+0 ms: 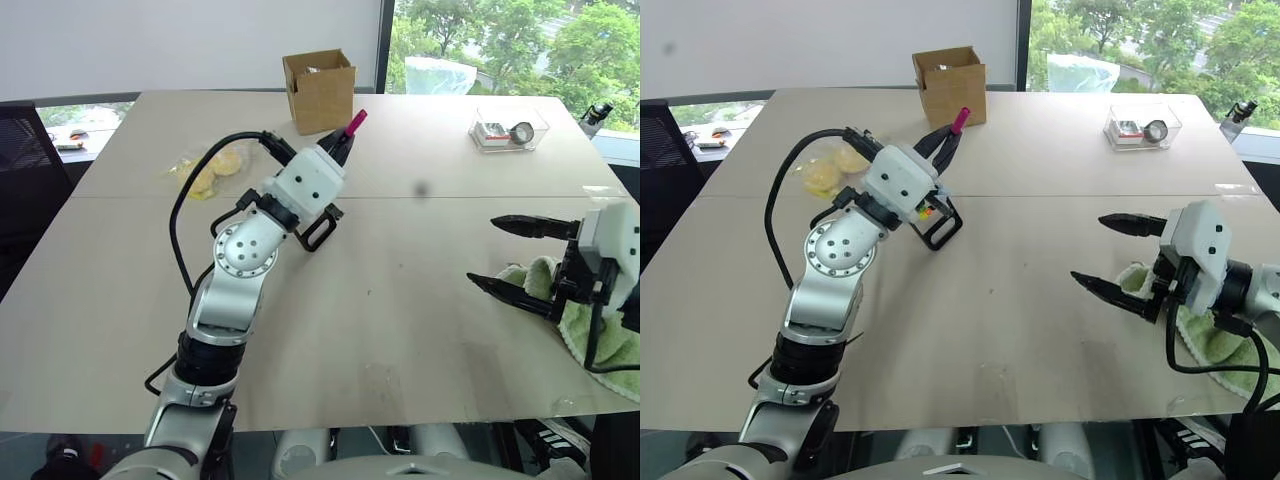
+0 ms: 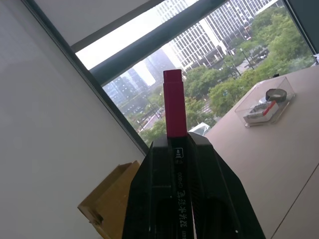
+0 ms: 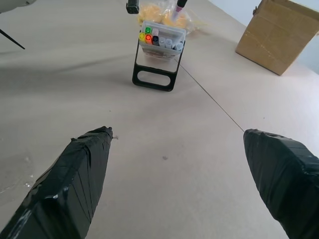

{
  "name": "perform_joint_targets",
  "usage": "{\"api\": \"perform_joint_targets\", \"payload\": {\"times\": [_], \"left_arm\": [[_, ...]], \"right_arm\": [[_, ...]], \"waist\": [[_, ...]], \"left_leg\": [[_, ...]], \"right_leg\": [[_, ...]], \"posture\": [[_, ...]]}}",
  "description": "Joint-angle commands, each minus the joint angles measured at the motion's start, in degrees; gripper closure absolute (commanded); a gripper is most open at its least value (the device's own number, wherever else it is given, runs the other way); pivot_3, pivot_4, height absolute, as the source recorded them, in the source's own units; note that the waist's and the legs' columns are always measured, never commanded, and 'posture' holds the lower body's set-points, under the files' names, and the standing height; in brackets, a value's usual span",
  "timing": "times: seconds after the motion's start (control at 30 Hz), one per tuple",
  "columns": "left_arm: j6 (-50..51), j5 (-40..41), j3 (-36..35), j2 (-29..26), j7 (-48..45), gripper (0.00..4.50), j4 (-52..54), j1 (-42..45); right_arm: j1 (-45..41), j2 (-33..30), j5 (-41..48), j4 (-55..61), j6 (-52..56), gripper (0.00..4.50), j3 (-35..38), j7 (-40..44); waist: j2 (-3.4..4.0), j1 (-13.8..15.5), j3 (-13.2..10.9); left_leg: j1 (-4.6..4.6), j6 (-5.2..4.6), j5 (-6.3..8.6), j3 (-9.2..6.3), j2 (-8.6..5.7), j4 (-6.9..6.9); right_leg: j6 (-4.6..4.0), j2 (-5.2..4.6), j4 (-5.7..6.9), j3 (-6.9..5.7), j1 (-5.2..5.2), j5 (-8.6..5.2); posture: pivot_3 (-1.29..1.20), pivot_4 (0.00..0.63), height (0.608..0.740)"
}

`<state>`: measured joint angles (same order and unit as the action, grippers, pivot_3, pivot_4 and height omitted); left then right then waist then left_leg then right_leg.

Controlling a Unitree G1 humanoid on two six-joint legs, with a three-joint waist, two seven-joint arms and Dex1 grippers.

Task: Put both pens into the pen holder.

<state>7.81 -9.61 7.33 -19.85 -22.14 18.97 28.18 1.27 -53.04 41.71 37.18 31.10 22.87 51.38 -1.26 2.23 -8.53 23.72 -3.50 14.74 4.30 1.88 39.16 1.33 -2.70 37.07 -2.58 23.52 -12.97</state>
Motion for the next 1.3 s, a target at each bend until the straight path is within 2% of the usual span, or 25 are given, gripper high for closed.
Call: {"api": "perform_joint_targets", "payload": {"times": [0.03,0.5,0.83,0.9,0.93,1.07,1.1,1.3], "left_arm": [[-3.95,-0.31,0.07,-0.96,0.02,4.44,-1.05,-1.45],[-15.92,-5.19,-0.09,-3.46,2.66,4.44,-10.76,-3.93],[-16.98,-5.81,-1.27,-4.19,4.29,4.44,-11.16,-6.04],[-15.88,-4.34,-1.88,-3.99,3.71,3.63,-10.85,-6.39],[-15.67,-3.86,-2.16,-3.88,3.68,3.37,-10.61,-6.56],[-16.15,-2.43,-2.90,-3.06,4.34,1.46,-8.15,-7.22],[-16.06,-1.47,-3.12,-2.88,3.82,1.17,-7.39,-7.27],[-11.58,8.51,-4.01,-3.56,-3.08,1.07,0.62,-8.74]], "right_arm": [[-0.64,-0.53,0.75,0.93,-0.08,0.00,0.82,0.20],[-1.39,0.35,3.87,2.42,-0.37,0.00,2.04,-1.06],[-3.88,1.33,6.95,2.70,-0.98,0.00,2.36,-1.98],[-4.36,1.45,7.37,2.58,-0.99,0.00,2.09,-2.11],[-4.56,1.58,7.72,2.56,-0.97,0.00,1.98,-2.22],[-5.46,2.00,8.90,2.32,-0.71,0.00,1.57,-2.50],[-5.64,2.00,9.04,2.12,-0.60,0.00,1.48,-2.58],[-5.99,2.49,11.18,0.97,0.05,0.00,1.77,-3.17]], "waist": [[0.00,-0.03,0.00],[0.00,0.00,0.00],[0.00,-0.05,0.00],[0.00,-0.04,0.00],[0.00,-0.04,0.00],[0.00,-0.05,0.00],[0.00,-0.04,0.00],[0.01,-0.08,0.00]], "left_leg": [[0.00,0.00,0.00,0.02,0.00,0.00],[0.01,-0.02,0.01,0.03,0.01,0.00],[0.01,-0.02,0.01,0.05,0.01,0.00],[0.02,-0.02,0.01,0.04,0.01,0.00],[0.02,-0.02,0.01,0.04,0.01,0.00],[0.02,-0.02,0.01,0.04,0.02,0.00],[0.02,-0.02,0.02,0.04,0.02,0.00],[0.02,-0.02,0.02,0.05,0.02,0.00]], "right_leg": [[0.00,0.00,0.00,0.03,0.00,0.00],[0.00,-0.22,-0.02,0.02,0.00,0.00],[0.00,-0.29,-0.03,0.01,0.01,0.01],[-0.01,-0.29,-0.03,0.00,0.00,0.01],[-0.01,-0.30,-0.03,0.00,0.01,0.01],[-0.01,-0.31,-0.03,0.00,0.01,0.01],[-0.01,-0.32,-0.03,0.00,0.00,0.01],[-0.01,-0.35,-0.03,-0.01,0.00,0.01]], "posture": [[0.00,0.150,0.740],[0.00,0.150,0.740],[0.00,0.150,0.740],[0.00,0.150,0.740],[0.00,0.150,0.740],[0.00,0.150,0.740],[0.00,0.150,0.740],[0.00,0.150,0.740]]}}
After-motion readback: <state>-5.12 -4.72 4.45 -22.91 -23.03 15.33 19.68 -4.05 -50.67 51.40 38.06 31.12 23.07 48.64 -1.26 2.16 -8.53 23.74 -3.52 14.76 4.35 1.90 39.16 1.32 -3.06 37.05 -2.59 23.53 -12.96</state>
